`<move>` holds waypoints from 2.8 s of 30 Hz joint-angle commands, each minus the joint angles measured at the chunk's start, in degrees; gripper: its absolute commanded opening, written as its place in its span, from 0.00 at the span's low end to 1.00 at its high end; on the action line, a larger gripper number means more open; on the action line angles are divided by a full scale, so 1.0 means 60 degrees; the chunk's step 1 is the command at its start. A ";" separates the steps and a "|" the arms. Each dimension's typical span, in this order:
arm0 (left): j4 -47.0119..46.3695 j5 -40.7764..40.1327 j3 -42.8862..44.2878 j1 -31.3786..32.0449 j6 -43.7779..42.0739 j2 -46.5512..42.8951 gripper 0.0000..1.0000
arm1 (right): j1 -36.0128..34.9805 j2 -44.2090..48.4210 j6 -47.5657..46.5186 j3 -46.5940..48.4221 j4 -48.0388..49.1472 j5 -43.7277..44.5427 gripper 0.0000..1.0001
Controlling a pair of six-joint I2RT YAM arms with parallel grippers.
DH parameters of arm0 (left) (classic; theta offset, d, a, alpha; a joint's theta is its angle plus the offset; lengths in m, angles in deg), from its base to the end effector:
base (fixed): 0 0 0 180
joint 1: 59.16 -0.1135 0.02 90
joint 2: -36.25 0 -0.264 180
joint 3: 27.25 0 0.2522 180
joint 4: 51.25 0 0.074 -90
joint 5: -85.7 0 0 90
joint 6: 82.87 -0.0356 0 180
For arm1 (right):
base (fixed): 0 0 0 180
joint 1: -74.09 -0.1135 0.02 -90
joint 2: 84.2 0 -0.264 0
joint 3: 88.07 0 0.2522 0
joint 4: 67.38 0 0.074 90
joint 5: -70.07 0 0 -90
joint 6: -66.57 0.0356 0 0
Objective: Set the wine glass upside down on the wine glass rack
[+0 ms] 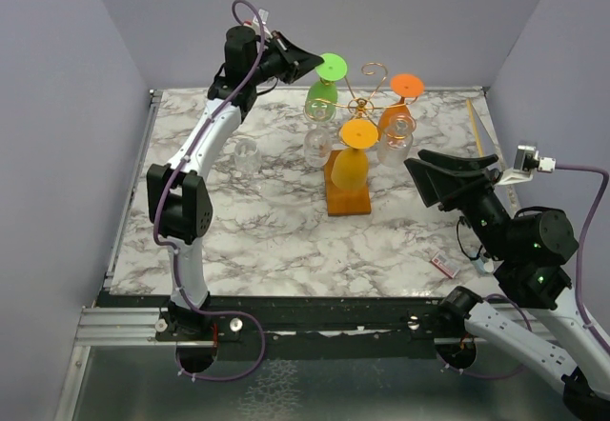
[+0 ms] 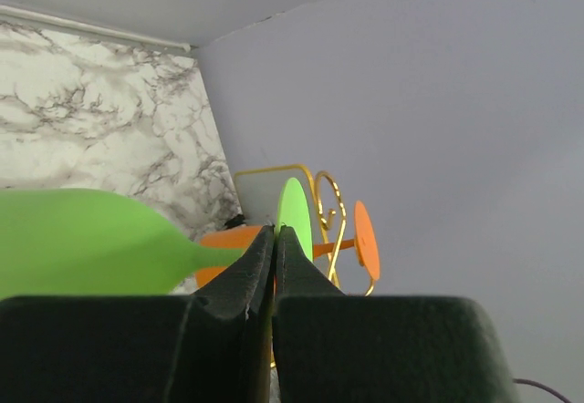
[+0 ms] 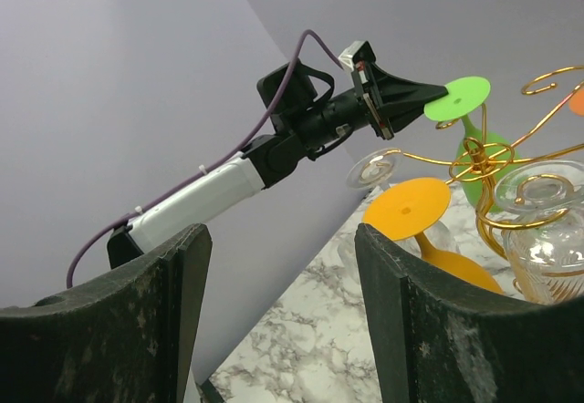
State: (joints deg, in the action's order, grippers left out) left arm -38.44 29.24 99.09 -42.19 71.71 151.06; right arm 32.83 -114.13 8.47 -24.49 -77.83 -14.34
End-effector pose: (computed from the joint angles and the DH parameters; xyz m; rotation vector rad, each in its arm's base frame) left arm 0.4548 -0.1594 0.4012 -0.2351 1.8139 -1.5209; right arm 0.0788 0.0645 0.4281 -0.0096 1.2350 1.0649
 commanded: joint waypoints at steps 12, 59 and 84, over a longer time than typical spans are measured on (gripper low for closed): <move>-0.0911 0.0460 -0.1257 -0.0309 -0.0025 -0.0874 0.00 | -0.0048 0.0054 -0.0015 -0.0025 -0.0076 0.0258 0.69; 0.5783 -0.3485 -0.5097 -0.1201 -0.7433 -0.5084 0.56 | -0.0052 -0.0122 0.0513 0.0475 -0.1945 0.1075 0.70; 0.6387 -0.6029 -0.4831 0.0147 -0.8153 -0.3499 0.26 | -0.0047 0.0513 -0.0089 0.0291 -0.1817 0.1536 0.70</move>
State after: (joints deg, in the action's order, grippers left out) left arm -2.44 -0.55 67.81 -42.93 25.24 128.46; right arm 32.83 -110.88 9.06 -22.00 -88.32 -6.98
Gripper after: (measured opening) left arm 0.317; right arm 0.700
